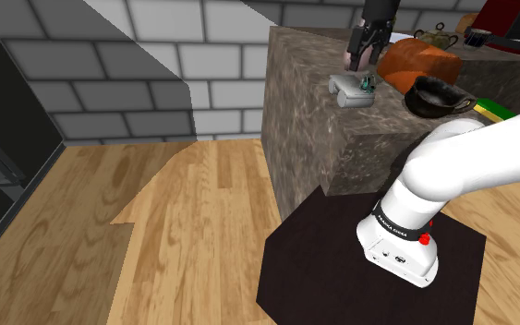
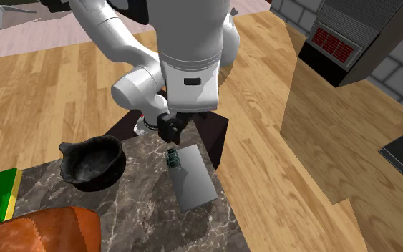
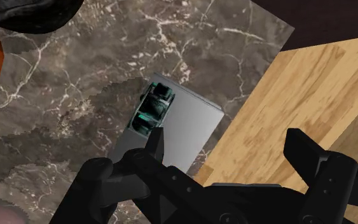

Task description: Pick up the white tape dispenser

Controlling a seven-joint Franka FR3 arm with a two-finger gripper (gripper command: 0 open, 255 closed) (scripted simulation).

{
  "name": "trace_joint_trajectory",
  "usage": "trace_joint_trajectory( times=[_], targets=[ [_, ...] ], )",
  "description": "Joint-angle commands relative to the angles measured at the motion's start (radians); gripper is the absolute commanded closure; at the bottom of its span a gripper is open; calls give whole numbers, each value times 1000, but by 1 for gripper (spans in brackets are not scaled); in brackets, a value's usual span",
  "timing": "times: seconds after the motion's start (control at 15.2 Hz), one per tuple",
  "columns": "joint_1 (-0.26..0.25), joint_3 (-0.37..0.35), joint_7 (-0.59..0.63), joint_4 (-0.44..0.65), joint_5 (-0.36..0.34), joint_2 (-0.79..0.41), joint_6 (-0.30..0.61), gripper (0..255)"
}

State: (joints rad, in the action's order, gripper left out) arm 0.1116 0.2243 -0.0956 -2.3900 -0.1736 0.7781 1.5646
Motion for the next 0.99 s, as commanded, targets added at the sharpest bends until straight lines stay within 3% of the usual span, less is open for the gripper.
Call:
trace_joint_trajectory(
  times=[0.0, 0.2, 0.86, 0.92],
  targets=[
    [18, 44, -34, -4, -32, -13, 39, 0],
    [44, 111, -85, 2, -73, -38, 90, 0],
    [52, 133, -81, -101, -93, -33, 190, 0],
    [53, 133, -80, -103, -93, -31, 190, 255]
  ],
)
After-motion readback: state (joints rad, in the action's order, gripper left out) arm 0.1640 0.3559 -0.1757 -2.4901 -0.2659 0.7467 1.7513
